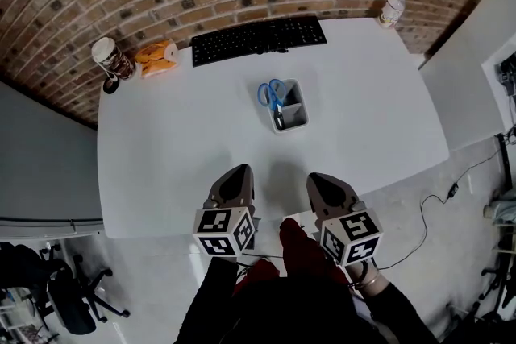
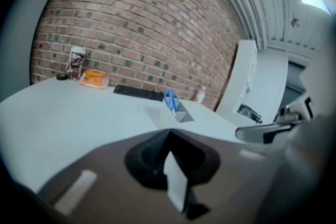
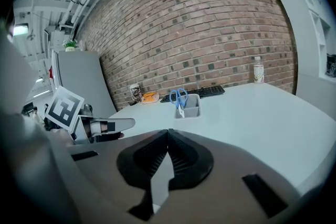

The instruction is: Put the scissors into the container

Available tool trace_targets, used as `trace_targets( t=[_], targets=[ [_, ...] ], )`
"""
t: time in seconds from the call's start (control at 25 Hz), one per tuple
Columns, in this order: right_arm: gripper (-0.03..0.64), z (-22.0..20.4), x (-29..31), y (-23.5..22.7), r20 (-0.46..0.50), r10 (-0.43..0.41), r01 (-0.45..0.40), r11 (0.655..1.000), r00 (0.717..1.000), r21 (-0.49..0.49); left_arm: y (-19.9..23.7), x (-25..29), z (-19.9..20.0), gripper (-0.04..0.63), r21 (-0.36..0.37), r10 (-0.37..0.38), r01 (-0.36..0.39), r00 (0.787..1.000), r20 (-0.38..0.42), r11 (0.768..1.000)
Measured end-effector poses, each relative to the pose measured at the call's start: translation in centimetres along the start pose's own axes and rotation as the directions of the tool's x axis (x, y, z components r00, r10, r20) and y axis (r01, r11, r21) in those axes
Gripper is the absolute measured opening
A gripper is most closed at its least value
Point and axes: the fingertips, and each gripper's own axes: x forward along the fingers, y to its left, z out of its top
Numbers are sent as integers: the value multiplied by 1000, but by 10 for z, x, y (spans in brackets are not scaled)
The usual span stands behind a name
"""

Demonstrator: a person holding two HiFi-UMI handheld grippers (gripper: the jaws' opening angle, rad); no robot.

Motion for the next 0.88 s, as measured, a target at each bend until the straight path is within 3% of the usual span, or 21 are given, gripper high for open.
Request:
trace_targets(
  t=[0.88],
  targets=[
    [8, -8, -54, 47, 82, -32, 36, 998, 996, -50, 3, -97, -18, 3, 12, 11, -12, 998, 56, 1000]
  ],
)
